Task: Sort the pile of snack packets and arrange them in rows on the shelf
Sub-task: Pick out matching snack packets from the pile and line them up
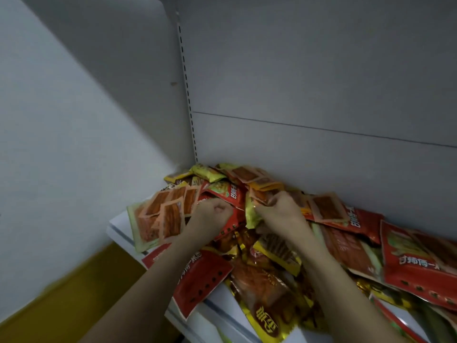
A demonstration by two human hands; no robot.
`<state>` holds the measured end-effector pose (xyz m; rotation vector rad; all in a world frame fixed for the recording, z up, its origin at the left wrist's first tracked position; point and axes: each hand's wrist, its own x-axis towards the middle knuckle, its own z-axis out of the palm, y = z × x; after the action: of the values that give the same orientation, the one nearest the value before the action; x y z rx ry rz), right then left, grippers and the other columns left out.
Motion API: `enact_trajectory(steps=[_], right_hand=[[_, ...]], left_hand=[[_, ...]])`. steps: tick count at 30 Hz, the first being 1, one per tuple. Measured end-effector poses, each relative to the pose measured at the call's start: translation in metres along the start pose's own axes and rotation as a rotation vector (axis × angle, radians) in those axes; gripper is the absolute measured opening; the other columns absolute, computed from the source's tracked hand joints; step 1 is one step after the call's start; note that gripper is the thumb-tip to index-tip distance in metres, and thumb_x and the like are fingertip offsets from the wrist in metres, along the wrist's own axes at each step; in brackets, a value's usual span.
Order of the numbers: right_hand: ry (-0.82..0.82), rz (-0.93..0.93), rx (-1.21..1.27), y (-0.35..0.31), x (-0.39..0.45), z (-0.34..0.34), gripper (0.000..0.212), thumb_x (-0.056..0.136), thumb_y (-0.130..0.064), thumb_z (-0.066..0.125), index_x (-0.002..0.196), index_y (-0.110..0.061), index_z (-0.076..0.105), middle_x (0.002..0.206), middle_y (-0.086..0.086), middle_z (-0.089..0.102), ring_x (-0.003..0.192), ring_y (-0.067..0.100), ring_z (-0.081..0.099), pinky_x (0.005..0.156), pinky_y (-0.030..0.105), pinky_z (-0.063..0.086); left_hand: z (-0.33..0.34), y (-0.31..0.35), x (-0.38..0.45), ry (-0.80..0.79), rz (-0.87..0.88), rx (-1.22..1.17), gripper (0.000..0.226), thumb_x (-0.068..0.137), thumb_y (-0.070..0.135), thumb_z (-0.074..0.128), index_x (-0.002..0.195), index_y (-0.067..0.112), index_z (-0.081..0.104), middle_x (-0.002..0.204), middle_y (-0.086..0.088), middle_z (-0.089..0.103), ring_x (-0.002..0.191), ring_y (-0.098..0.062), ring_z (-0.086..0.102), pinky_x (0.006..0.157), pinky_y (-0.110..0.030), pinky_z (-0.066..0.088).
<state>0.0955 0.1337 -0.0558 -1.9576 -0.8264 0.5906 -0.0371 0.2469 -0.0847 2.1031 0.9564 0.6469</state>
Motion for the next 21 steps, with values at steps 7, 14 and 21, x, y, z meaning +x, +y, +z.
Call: enact_trajectory(steps=[7,14,21], right_hand=[[-0.366,0.143,0.268,0.008,-0.026,-0.049,0.021,0.092,0.007,0.058,0.096,-0.009,0.045,0.091,0.019,0.059,0.082,0.034,0.074,0.075,0.038,0.063],[-0.518,0.021,-0.064,0.006,-0.027,-0.047,0.027,0.084,0.006,0.067,0.092,-0.010,0.047,0.079,0.011,0.058,0.068,0.018,0.066,0.079,0.040,0.057],[-0.472,0.091,0.028,-0.026,-0.020,-0.017,0.025,0.098,-0.026,0.060,0.089,-0.005,0.049,0.087,0.019,0.073,0.074,0.033,0.073,0.068,0.039,0.063]], left_hand=[[0.015,0.026,0.013,-0.436,-0.379,-0.604,0.053,0.095,0.047,0.061,0.130,0.009,0.054,0.115,-0.016,0.068,0.084,-0.028,0.075,0.067,-0.034,0.061],[0.009,0.022,0.021,-0.588,-0.396,-0.621,0.073,0.087,0.026,0.076,0.148,0.012,0.038,0.123,-0.015,0.067,0.094,-0.032,0.075,0.073,-0.039,0.062],[-0.036,-0.004,0.028,-0.684,-0.348,-0.771,0.059,0.091,-0.011,0.059,0.144,0.009,0.043,0.127,-0.023,0.066,0.104,-0.037,0.070,0.082,-0.044,0.062]])
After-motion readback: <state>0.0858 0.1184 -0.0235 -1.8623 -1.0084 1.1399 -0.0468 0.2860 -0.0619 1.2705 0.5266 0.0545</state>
